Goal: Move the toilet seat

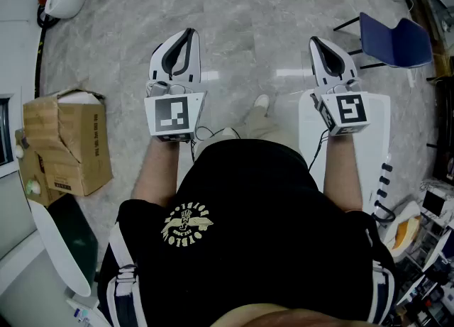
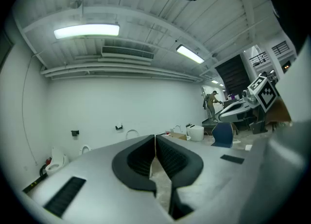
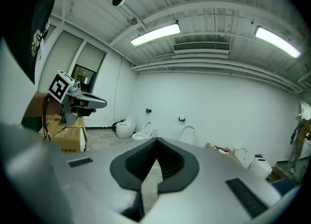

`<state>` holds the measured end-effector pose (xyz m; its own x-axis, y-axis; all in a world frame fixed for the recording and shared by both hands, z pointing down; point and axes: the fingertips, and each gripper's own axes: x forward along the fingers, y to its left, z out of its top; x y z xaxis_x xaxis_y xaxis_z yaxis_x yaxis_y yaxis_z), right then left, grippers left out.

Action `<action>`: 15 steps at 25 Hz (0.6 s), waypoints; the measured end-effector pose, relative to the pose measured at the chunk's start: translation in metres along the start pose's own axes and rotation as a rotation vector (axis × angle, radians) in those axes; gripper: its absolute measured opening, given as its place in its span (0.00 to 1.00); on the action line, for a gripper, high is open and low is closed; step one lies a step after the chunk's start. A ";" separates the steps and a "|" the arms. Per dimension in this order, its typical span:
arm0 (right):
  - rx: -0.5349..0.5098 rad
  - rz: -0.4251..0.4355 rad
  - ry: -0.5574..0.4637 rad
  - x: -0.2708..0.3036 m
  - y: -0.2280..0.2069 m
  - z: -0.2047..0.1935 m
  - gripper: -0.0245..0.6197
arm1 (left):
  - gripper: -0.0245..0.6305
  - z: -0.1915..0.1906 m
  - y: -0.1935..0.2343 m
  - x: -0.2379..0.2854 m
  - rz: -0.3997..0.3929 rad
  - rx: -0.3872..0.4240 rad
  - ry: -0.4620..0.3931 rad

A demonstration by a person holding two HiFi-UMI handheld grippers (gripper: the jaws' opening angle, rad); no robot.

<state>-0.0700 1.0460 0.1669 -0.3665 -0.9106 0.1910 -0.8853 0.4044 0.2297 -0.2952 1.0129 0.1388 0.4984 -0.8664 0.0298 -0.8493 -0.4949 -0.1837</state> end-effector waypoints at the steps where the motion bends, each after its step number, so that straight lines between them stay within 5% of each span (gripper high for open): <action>1: 0.005 -0.005 0.004 0.002 -0.004 0.000 0.08 | 0.08 0.001 -0.002 0.005 -0.001 0.020 -0.005; 9: 0.028 0.008 -0.001 0.032 -0.053 -0.015 0.09 | 0.08 0.001 -0.012 0.061 0.032 0.062 0.008; 15: 0.007 0.028 -0.005 0.074 -0.091 -0.016 0.09 | 0.08 -0.005 0.002 0.110 0.062 0.012 0.038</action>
<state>-0.0119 0.9430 0.1754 -0.3924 -0.8994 0.1927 -0.8765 0.4292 0.2181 -0.2430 0.9162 0.1465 0.4376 -0.8974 0.0555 -0.8761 -0.4395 -0.1983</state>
